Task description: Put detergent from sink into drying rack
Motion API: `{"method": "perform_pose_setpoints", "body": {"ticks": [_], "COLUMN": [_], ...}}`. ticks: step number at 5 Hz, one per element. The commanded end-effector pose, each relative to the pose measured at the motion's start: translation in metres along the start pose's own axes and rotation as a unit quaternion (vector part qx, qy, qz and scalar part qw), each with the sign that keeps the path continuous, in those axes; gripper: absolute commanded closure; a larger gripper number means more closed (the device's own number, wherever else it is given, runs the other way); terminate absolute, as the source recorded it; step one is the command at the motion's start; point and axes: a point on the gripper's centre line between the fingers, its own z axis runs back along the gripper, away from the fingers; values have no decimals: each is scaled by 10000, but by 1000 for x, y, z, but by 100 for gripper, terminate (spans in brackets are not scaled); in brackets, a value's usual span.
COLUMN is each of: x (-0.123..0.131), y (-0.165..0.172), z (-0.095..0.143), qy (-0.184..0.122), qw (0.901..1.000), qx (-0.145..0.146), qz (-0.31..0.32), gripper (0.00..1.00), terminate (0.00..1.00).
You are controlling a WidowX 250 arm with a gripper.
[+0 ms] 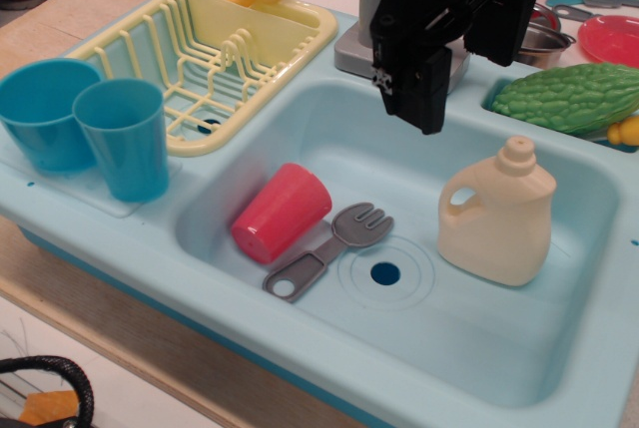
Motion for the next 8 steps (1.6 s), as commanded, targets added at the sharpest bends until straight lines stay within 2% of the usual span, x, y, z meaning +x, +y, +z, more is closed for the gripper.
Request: {"method": "perform_pose_setpoints", "body": {"ticks": [1, 3, 6, 7, 8], "x": [0, -20, -42, -42, -43], "y": [0, -11, -11, -8, -5], "z": [0, -21, -56, -69, -74], "qy": [0, 328, 933, 1068, 1050], "qw": [10000, 9994, 9956, 9940, 9934], "qx": [0, -102, -56, 72, 159], "qz": [0, -53, 63, 221, 443], "gripper": [0, 0, 0, 0, 100], "terminate": [0, 0, 0, 0, 0]}}
